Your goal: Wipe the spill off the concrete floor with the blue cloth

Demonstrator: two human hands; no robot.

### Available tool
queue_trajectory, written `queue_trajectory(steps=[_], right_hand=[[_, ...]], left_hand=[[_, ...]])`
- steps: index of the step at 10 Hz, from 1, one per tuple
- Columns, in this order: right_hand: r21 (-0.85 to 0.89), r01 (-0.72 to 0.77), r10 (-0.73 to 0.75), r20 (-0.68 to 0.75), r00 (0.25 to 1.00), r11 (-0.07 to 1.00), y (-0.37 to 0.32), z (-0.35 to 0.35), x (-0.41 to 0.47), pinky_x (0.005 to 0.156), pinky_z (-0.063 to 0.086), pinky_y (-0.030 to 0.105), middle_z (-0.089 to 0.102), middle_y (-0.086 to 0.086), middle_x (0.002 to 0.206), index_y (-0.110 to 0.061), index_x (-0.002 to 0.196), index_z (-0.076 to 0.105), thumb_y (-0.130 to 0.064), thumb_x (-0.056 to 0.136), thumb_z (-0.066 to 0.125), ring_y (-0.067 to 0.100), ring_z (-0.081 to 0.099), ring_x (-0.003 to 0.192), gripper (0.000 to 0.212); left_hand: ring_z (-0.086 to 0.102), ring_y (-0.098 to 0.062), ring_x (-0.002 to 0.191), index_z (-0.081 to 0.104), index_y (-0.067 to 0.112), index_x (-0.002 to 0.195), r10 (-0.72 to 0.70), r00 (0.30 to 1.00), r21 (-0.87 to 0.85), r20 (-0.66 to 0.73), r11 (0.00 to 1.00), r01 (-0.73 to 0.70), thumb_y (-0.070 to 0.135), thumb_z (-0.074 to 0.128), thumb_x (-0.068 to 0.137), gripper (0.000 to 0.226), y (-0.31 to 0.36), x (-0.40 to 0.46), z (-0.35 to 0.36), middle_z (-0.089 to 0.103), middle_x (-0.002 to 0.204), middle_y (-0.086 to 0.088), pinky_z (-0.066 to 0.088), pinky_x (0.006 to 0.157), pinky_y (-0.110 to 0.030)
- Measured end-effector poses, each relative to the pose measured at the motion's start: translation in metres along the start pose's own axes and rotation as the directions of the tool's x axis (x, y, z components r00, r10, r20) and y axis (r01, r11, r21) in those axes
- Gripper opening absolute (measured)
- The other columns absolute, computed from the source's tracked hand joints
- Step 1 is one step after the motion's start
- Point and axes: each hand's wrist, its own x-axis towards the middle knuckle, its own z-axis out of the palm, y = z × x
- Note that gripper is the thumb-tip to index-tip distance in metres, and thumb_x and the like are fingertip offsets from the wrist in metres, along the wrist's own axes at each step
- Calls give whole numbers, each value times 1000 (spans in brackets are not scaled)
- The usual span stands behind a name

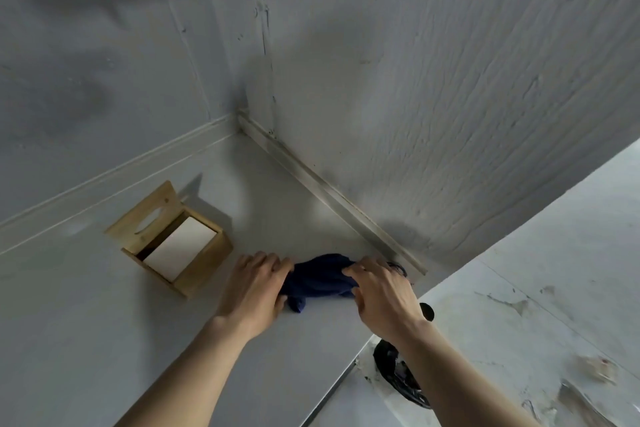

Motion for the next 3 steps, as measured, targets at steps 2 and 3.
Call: queue_trajectory(steps=[2, 3], right_hand=[[-52, 15, -9, 110, 994, 999, -5, -7, -18, 105, 42, 37, 50, 0, 144, -27, 147, 44, -28, 96, 58, 26, 46, 132, 53], [-44, -11, 15, 92, 996, 999, -7, -17, -29, 102, 45, 38, 47, -2, 146, -29, 149, 40, -33, 96, 59, 25, 44, 134, 57]], left_hand=[[54, -20, 117, 50, 27, 134, 34, 997, -92, 68, 995, -28, 49, 65, 85, 56, 0, -13, -4, 58, 128, 4, 42, 100, -34], [53, -20, 118, 53, 27, 135, 17, 999, -116, 45, 993, -12, 55, 58, 87, 55, 4, -20, -13, 57, 131, 5, 41, 99, -34]])
